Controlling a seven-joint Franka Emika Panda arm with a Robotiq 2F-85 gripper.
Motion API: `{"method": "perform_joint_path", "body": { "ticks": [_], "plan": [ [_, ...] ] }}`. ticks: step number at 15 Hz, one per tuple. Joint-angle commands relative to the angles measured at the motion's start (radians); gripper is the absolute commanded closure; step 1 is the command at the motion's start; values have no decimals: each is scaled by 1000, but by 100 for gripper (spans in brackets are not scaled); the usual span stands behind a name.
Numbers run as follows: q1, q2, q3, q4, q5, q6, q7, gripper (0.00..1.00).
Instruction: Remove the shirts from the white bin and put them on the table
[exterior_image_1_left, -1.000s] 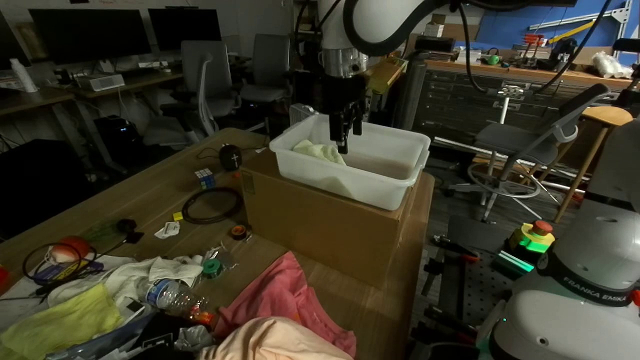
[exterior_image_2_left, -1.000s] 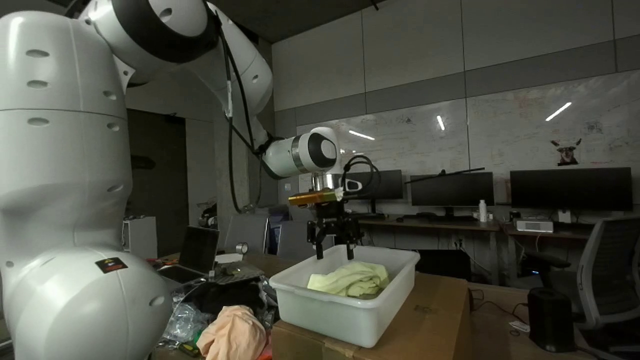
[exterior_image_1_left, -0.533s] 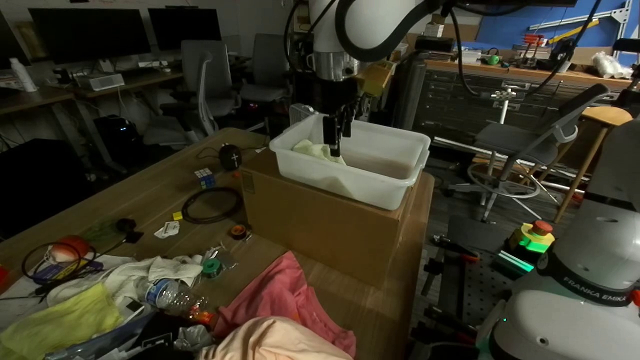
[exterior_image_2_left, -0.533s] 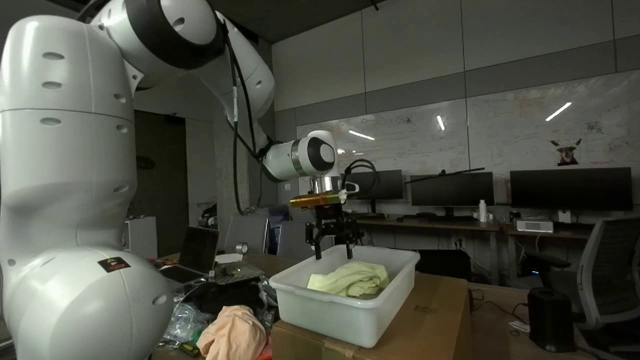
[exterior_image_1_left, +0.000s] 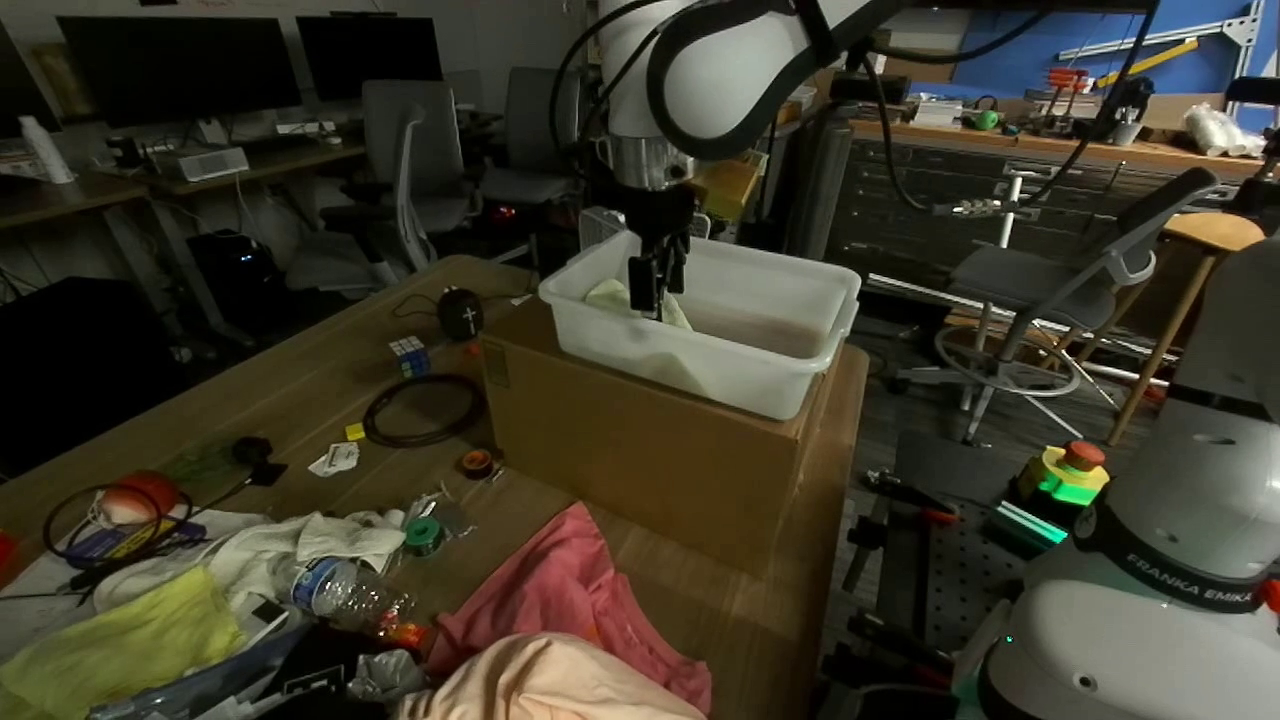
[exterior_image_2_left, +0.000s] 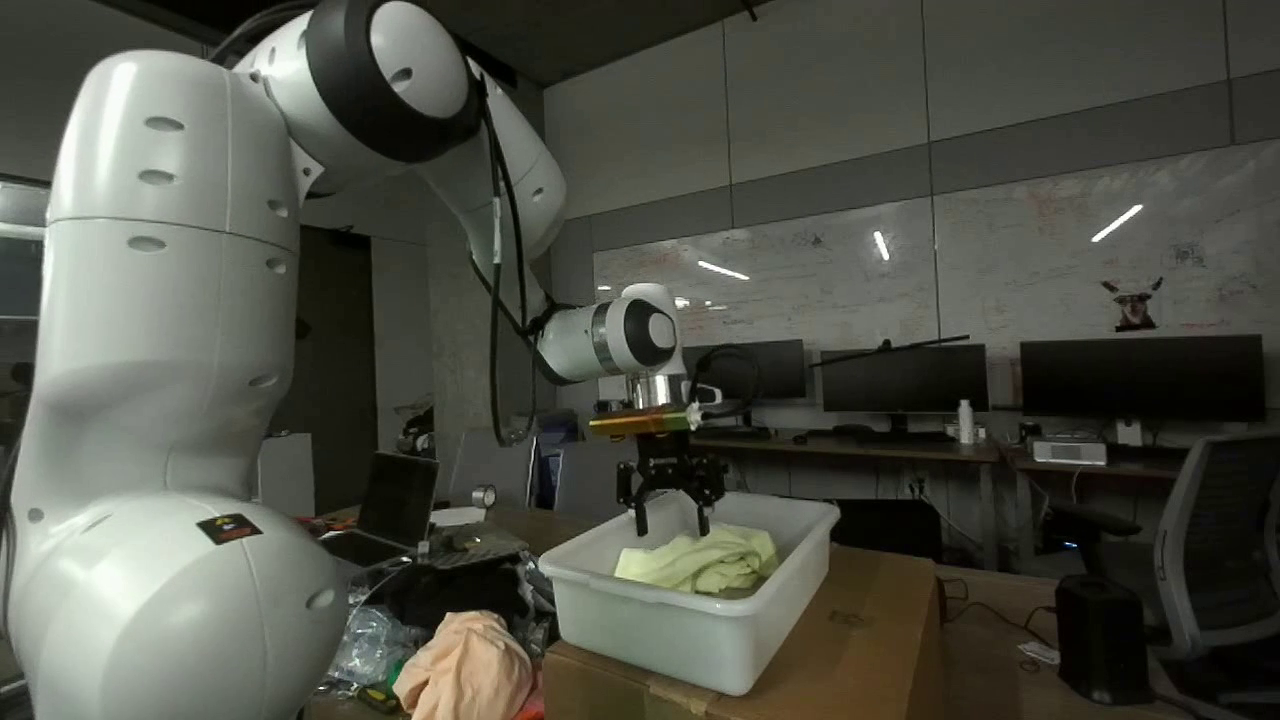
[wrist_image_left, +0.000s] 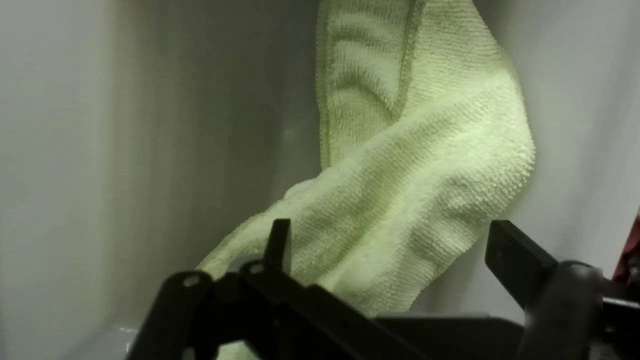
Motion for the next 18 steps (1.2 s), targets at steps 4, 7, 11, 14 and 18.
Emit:
{"method": "perform_joint_path", "body": {
  "ticks": [4,7,11,14,18],
  "plan": [
    [-2,74,-10,50,12,54,-14,0],
    [-6,82,-12,58,10,59,-12,0],
    [-11,96,-22,65,-1,66,11,0],
    [-20,107,-38,72,0,83,35,0],
    [-32,135,-54,83,11,110,46,0]
  ]
}}
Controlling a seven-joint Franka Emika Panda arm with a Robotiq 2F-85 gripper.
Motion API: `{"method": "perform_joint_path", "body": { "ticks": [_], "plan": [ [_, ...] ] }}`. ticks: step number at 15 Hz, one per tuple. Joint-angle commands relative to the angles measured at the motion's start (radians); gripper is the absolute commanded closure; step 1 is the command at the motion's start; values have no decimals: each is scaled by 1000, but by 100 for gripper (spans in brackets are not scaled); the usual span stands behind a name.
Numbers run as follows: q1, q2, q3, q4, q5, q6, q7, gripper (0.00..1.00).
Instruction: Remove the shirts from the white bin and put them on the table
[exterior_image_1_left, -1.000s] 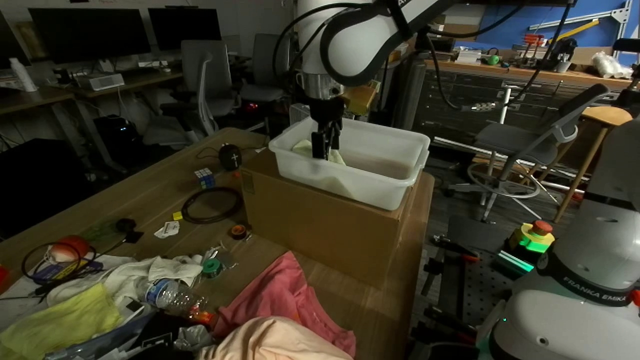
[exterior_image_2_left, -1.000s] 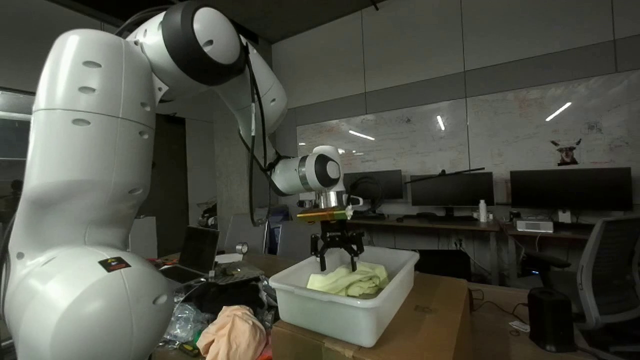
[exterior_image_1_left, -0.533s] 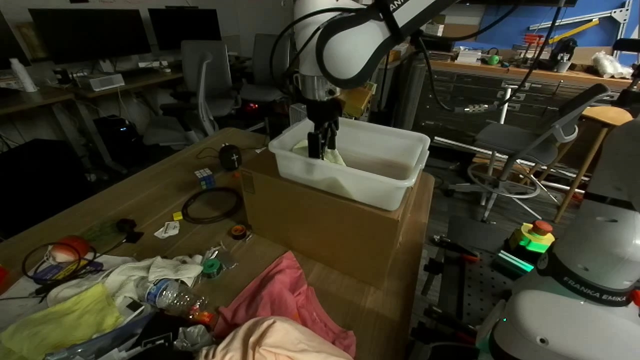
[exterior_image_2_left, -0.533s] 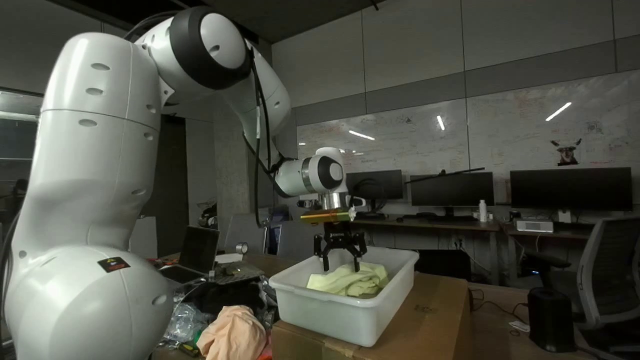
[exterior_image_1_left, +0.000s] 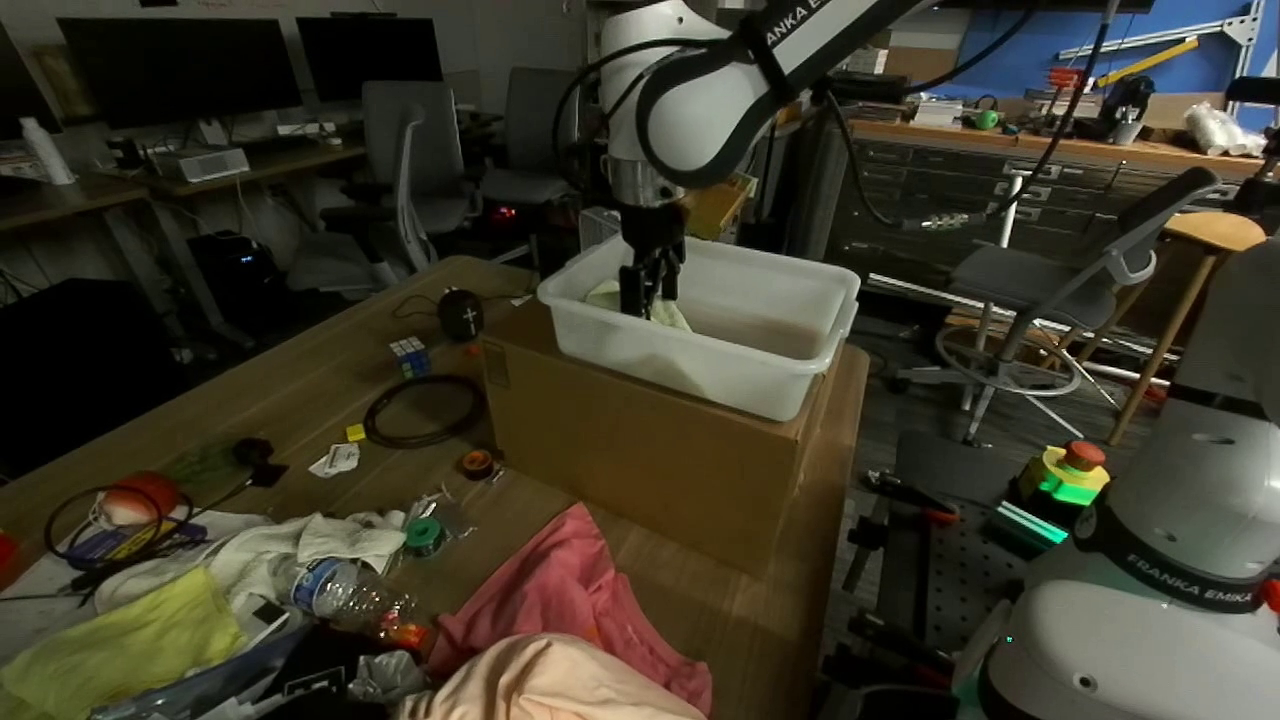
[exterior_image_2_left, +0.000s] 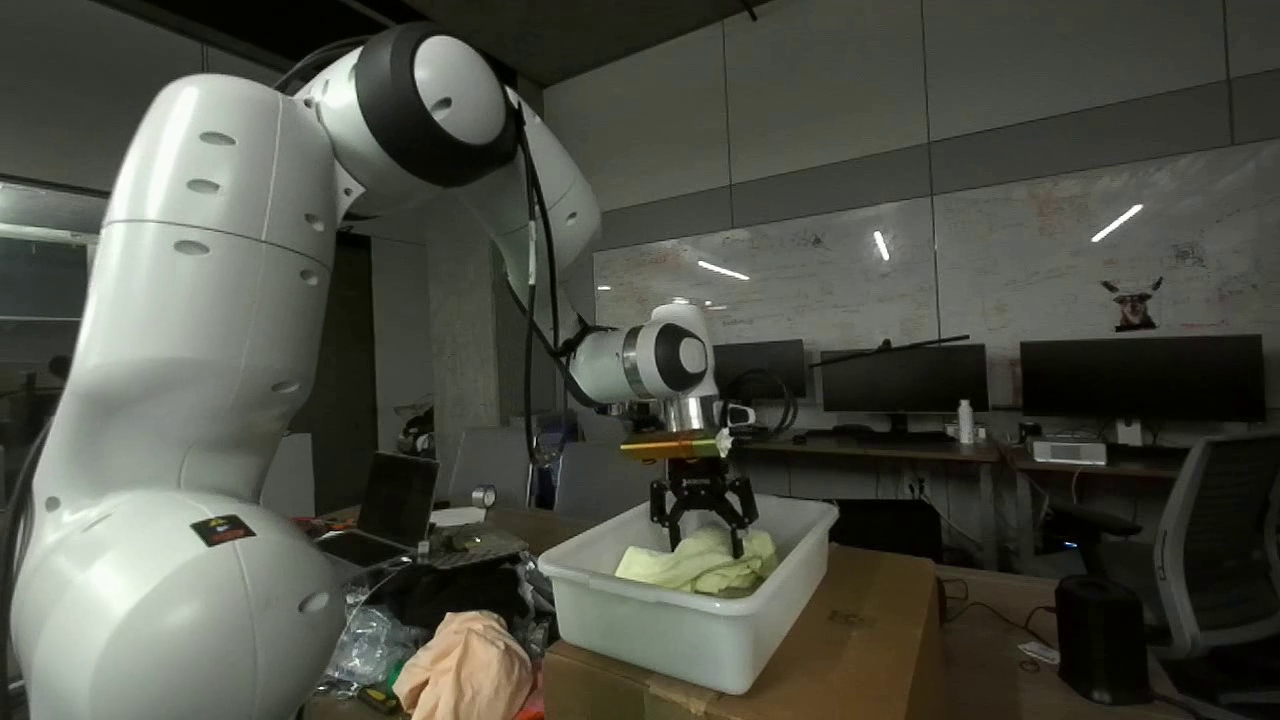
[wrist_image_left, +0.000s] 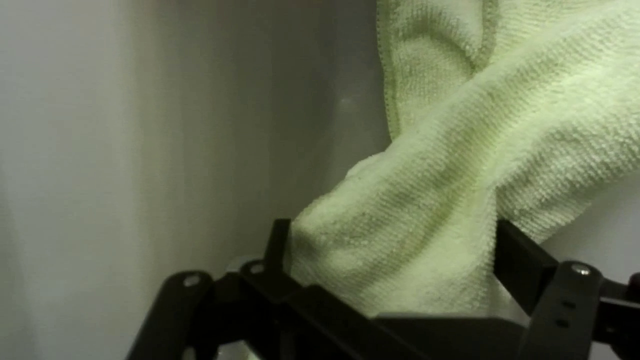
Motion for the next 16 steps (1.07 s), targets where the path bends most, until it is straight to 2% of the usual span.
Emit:
{"method": "perform_joint_path", "body": {
  "ticks": [1,6,7,9,10,16],
  "plan": [
    [-8,43,-12,42,17,28,16,0],
    [-14,73,-14,52,39,48,11,0],
    [-15,77,-13,53,48,50,10,24],
    [-16,87,-14,51,56,57,14,34],
    [-17,90,-14,49,63,63,16,44],
    [-21,84,-15,74,101,43,19,88]
  ]
}}
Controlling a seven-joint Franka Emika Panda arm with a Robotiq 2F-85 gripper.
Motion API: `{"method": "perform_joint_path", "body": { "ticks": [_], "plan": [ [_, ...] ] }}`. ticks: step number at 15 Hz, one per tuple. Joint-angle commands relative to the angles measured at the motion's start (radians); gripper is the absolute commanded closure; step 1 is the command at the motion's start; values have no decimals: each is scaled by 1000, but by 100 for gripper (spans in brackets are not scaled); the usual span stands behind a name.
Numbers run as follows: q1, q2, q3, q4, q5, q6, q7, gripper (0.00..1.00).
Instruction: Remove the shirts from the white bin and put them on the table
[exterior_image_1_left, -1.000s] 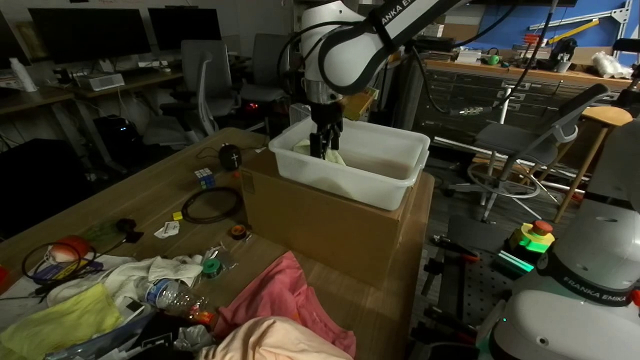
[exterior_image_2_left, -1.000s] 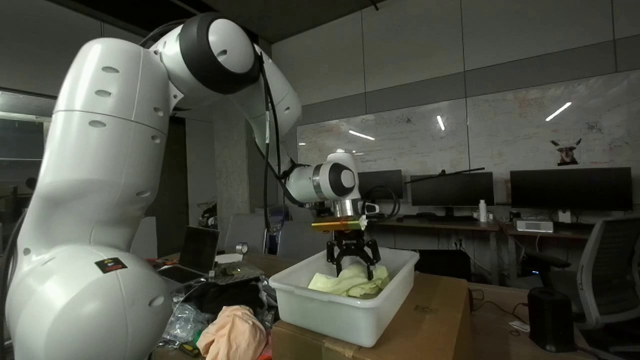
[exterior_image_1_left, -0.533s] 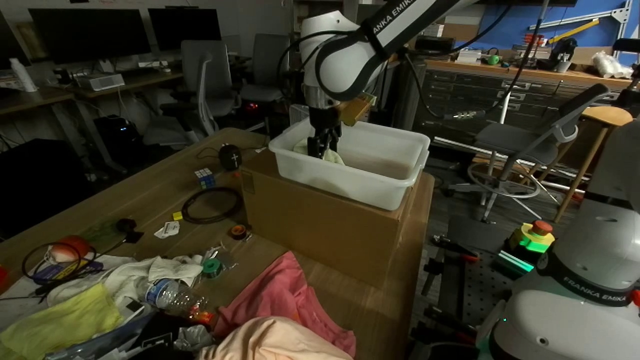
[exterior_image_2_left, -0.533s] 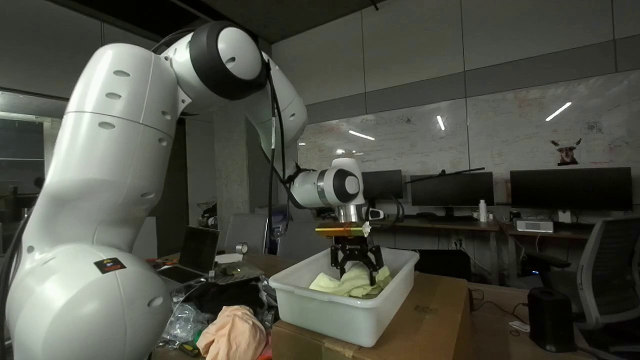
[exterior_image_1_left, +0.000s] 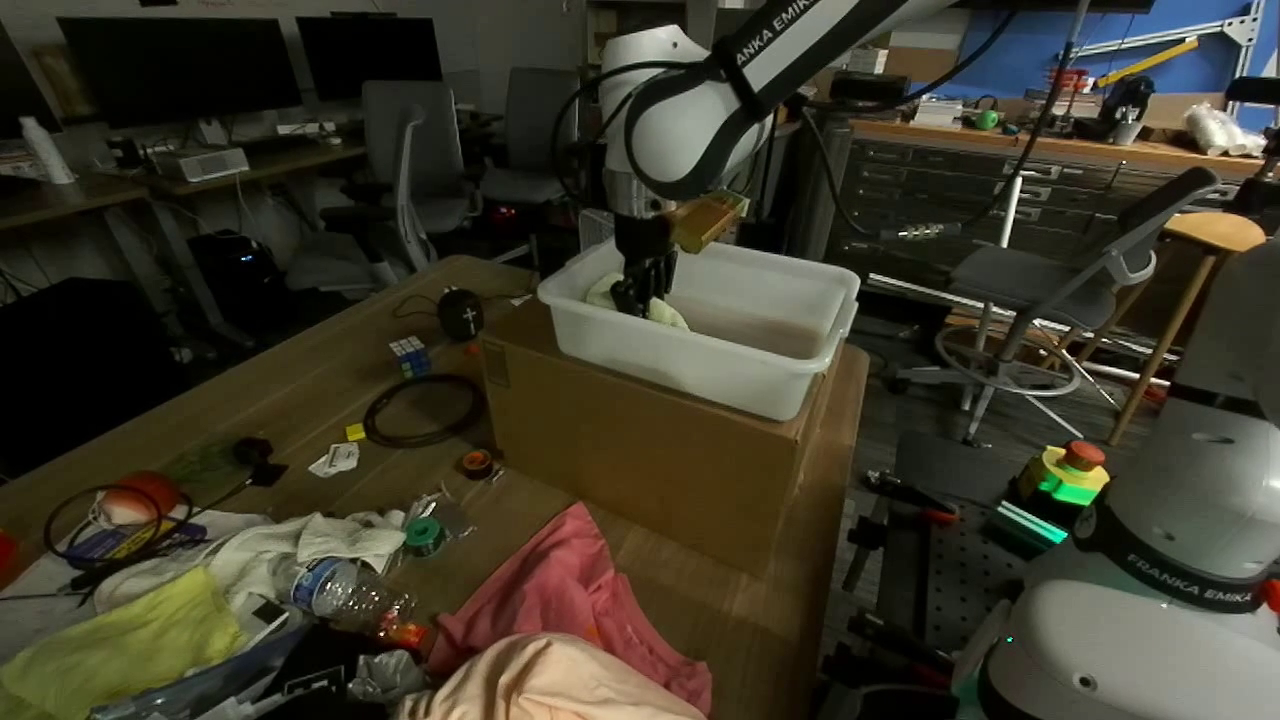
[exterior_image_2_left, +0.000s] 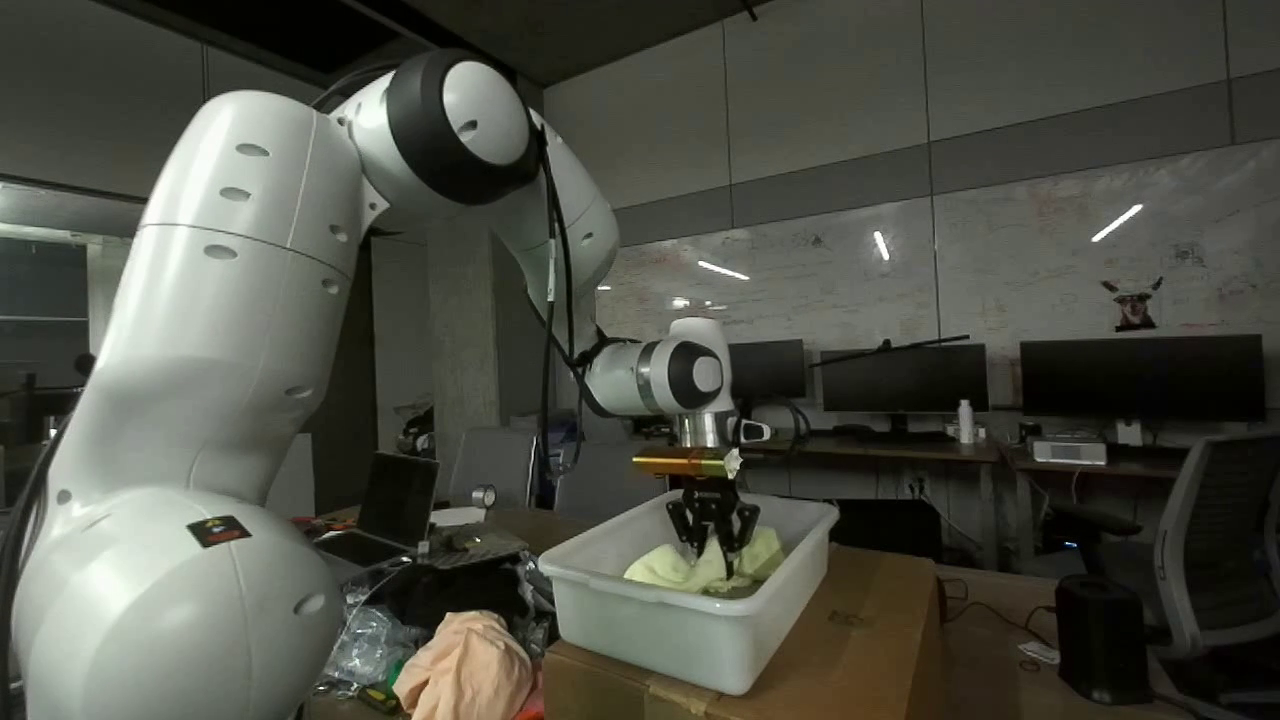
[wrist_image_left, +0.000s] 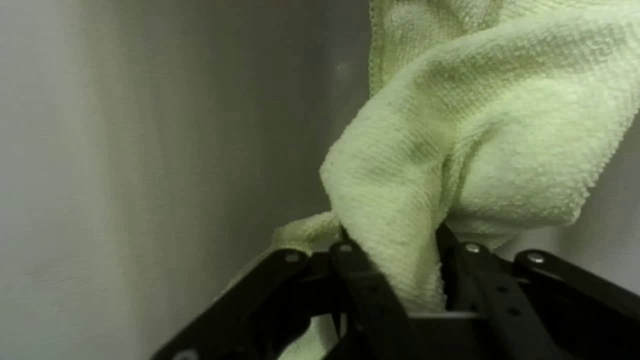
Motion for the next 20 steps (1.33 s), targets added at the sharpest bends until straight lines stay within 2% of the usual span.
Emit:
{"method": "perform_joint_path", "body": {
  "ticks": [1,3,4,6,10,15,20],
  "plan": [
    [-4,10,-5,36,28,-4,14,96],
    [-3,-6,-7,26,26,5,32,99],
    [-3,-14,-8,20,29,12,43,95],
    [-3,-37,-9,-3,34,34,71,97],
    [4,-133,-8,-141,48,164,143,96],
    [24,-344,8,-340,48,342,256,96],
    [25,-545,68,-457,37,405,373,96]
  ]
}}
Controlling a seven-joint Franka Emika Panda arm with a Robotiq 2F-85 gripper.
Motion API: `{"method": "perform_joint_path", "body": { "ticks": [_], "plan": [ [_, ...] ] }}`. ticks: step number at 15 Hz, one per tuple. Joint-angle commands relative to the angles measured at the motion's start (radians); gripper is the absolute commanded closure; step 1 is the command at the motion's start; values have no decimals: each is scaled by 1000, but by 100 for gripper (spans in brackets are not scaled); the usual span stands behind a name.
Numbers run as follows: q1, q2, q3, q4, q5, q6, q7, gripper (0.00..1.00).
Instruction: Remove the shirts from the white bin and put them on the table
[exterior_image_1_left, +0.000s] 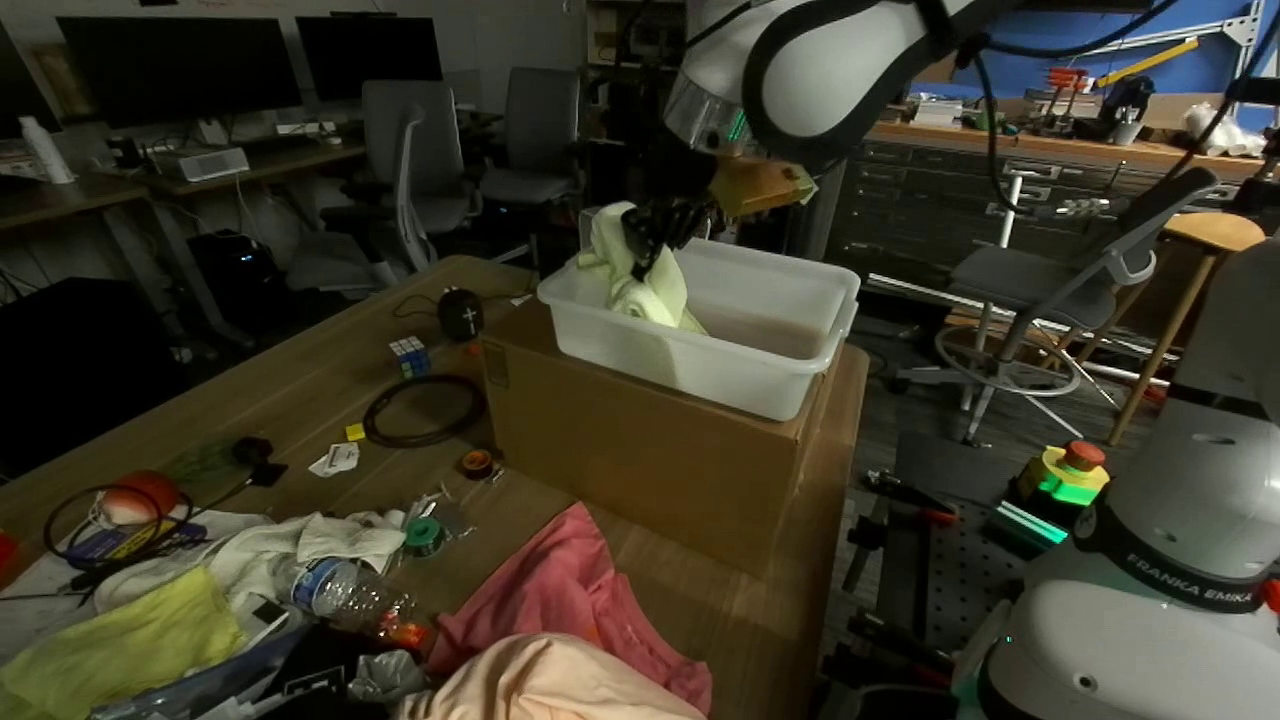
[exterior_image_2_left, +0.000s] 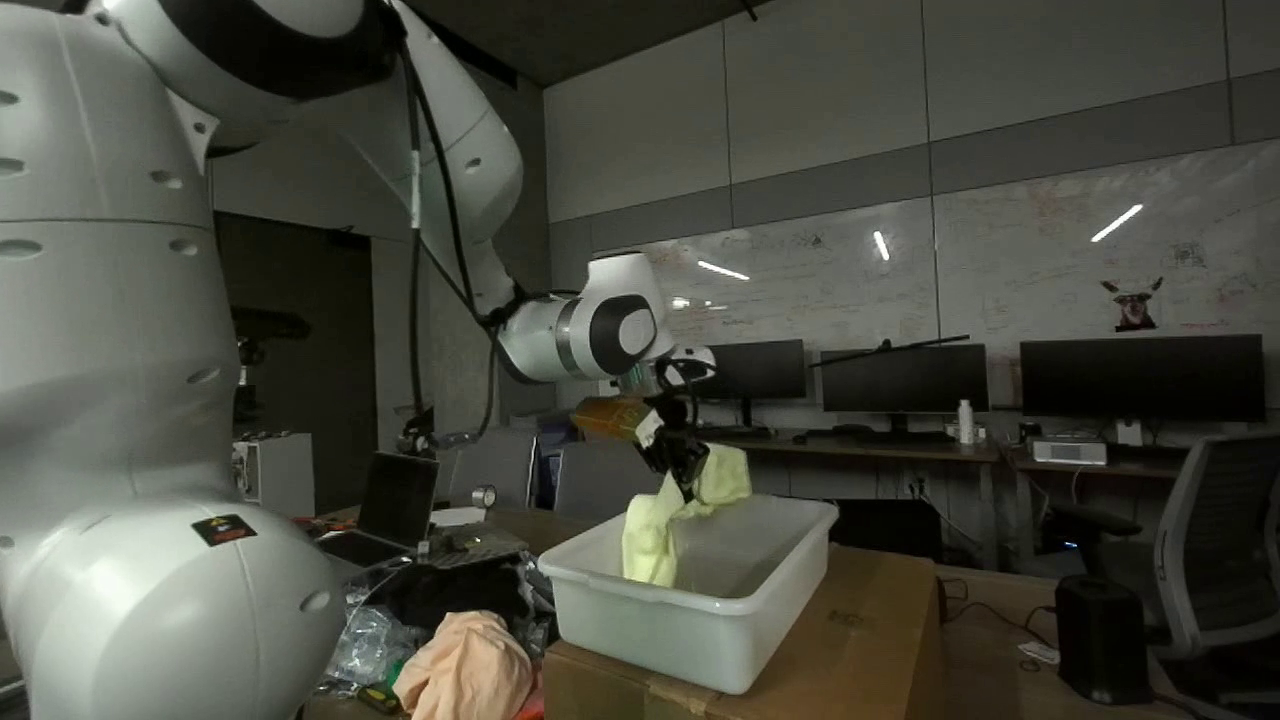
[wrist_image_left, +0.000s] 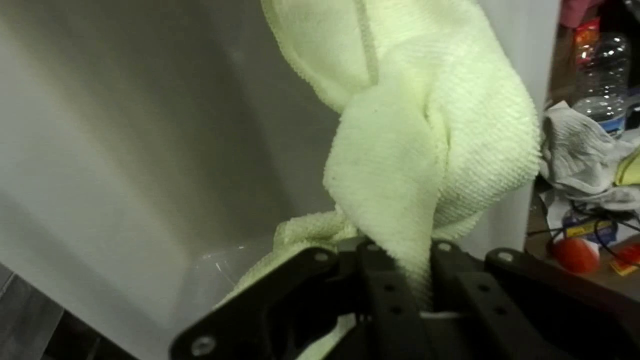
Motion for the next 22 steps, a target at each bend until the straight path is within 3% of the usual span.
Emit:
{"method": "perform_joint_path", "body": {
  "ticks": [1,7,11,14,19,20,22],
  "plan": [
    [-4,-172,58,-106,2,54,95,96],
    [-6,-264,188,-95,5,43,199,96],
    [46,-268,259,-53,11,-13,157,96],
    [129,-216,291,20,23,-141,78,96],
    [203,-123,335,145,-20,-361,-23,95],
    [211,-104,335,171,-23,-406,-46,62],
    [214,-67,334,211,-58,-484,-91,54]
  ]
}}
